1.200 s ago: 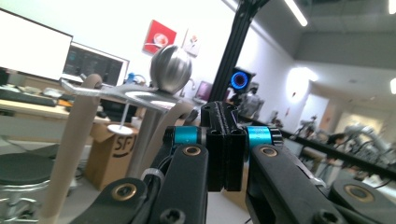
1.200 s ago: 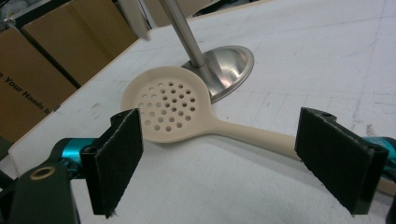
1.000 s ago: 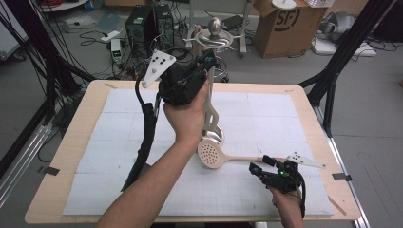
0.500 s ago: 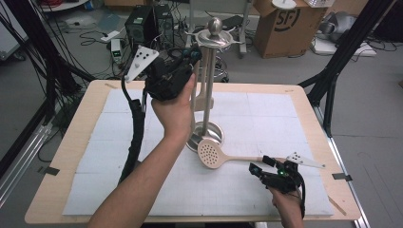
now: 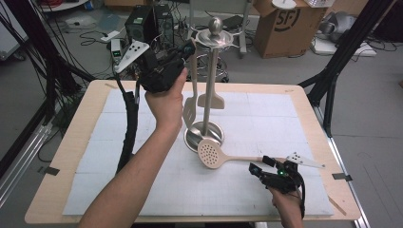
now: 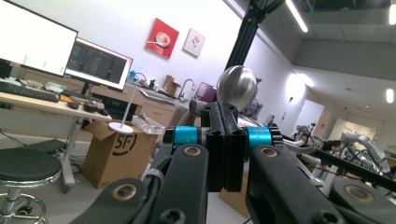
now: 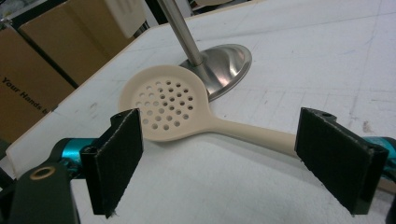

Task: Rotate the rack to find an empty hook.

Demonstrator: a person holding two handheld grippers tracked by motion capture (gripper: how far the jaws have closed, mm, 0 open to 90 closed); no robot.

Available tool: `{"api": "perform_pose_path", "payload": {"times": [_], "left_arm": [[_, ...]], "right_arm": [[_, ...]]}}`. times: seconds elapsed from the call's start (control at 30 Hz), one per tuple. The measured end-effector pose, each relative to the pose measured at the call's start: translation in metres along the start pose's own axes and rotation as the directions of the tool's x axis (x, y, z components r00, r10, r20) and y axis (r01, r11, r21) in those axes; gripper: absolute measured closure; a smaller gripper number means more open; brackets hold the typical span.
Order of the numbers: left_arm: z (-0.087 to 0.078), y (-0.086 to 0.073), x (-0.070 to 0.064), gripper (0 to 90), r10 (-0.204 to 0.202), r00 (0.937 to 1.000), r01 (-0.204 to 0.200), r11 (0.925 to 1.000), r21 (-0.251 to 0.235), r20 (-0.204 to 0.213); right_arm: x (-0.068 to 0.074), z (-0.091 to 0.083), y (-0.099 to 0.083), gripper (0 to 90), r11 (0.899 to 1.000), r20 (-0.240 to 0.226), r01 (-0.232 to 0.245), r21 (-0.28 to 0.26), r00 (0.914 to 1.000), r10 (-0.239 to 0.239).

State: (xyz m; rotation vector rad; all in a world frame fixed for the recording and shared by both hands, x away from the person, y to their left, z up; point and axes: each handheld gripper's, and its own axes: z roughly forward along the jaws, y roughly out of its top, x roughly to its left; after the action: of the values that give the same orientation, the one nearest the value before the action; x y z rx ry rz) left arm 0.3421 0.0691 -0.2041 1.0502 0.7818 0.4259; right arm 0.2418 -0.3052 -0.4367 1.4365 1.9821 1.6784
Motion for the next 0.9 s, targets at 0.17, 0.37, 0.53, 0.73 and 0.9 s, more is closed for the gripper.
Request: {"api": "perform_pose_path", "payload": {"times": [0.17, 0.37, 0.53, 0.73, 0.9], "left_arm": [[0.001, 0.004, 0.006, 89.8, -0.002, 1.0, 0.002, 1.0, 0.009, 0.004], [-0.001, 0.001, 0.007, 89.8, -0.004, 1.0, 0.004, 0.9997, 0.024, 0.007], [-0.013, -0.007, 0.009, 89.5, -0.005, 0.9997, 0.004, 0.9996, 0.029, 0.026], [-0.03, -0.009, 0.011, 74.4, 0.026, 0.9983, -0.027, 0.9993, 0.027, 0.051], [-0.039, -0.004, 0.01, 60.3, 0.035, 0.9965, -0.037, 0.9991, 0.024, 0.075]], "right_arm": [[0.0, 0.0, 0.0, 14.7, 1.0, -0.001, -0.002, 0.001, 1.0, 0.002], [0.0, -0.001, 0.0, 14.7, 1.0, -0.001, -0.006, -0.005, 1.0, 0.006], [0.0, 0.0, 0.0, 14.7, 1.0, 0.0, 0.003, -0.003, 1.0, -0.003], [0.001, 0.001, 0.0, 14.7, 1.0, -0.003, 0.004, 0.003, 1.0, -0.004], [0.002, 0.002, 0.0, 14.7, 1.0, -0.004, 0.004, 0.008, 1.0, -0.004]]}}
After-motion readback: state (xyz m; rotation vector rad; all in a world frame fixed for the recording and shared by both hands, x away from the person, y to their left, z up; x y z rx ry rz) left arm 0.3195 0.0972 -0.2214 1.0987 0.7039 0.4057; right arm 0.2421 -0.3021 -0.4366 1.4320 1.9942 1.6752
